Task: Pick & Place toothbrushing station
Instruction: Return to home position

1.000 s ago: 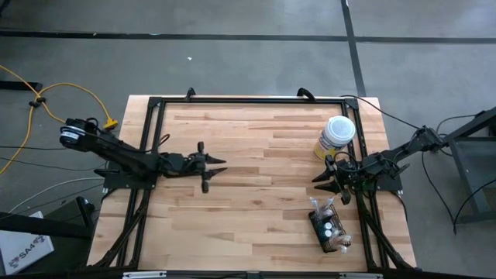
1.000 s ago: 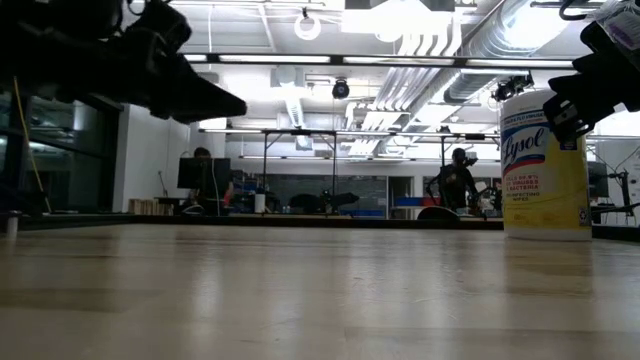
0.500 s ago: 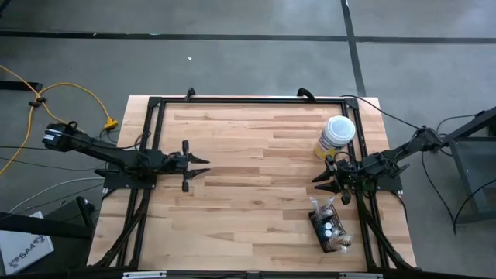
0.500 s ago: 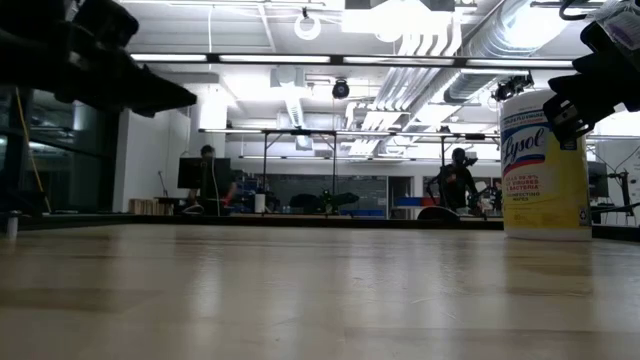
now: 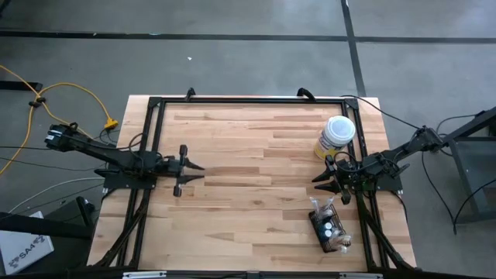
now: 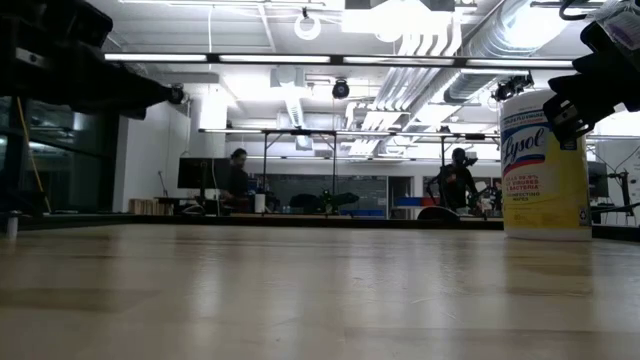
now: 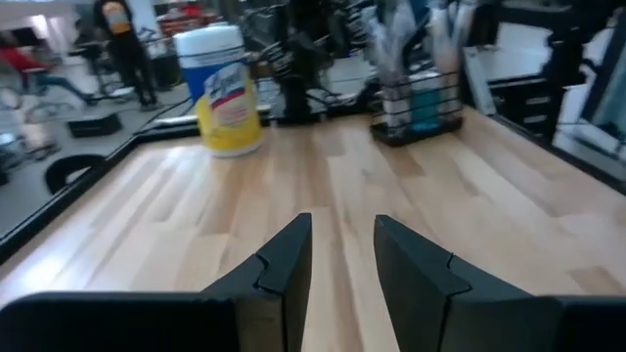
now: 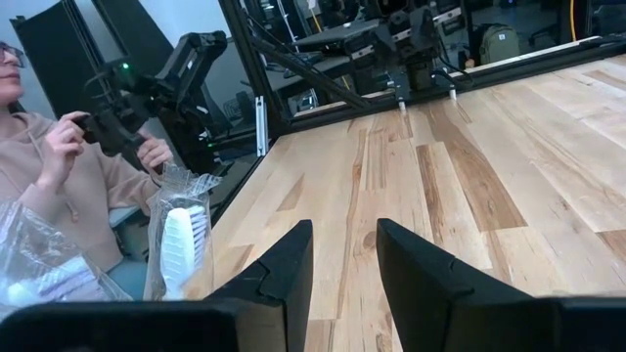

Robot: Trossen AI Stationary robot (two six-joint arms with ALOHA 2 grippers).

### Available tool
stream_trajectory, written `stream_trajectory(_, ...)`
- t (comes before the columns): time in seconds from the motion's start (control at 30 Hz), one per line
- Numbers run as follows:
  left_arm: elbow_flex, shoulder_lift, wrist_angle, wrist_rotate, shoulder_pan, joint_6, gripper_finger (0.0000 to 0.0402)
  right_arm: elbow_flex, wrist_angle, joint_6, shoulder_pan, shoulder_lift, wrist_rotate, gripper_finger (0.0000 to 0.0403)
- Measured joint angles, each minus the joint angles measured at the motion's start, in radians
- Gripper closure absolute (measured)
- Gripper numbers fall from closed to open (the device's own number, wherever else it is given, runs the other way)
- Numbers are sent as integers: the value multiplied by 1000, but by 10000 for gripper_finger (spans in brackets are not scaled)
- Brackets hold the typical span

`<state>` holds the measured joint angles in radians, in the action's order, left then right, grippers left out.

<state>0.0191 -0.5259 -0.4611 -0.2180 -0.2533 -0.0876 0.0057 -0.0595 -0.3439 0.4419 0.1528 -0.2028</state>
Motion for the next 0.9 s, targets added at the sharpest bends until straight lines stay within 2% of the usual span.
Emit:
stream_trajectory(0.1,-1,2,15,31,3,-3,293,0,0,0,0,0,0,295)
stream_trajectory(0.33,-3,39,104,30,56,4,293,0,0,0,0,0,0,295)
stream_trajectory(0.63,-4,201,276,111,110,12,293,0,0,0,0,0,0,295)
stream_trajectory(0.9,-5,349,450,119,116,24,293,0,0,0,0,0,0,295)
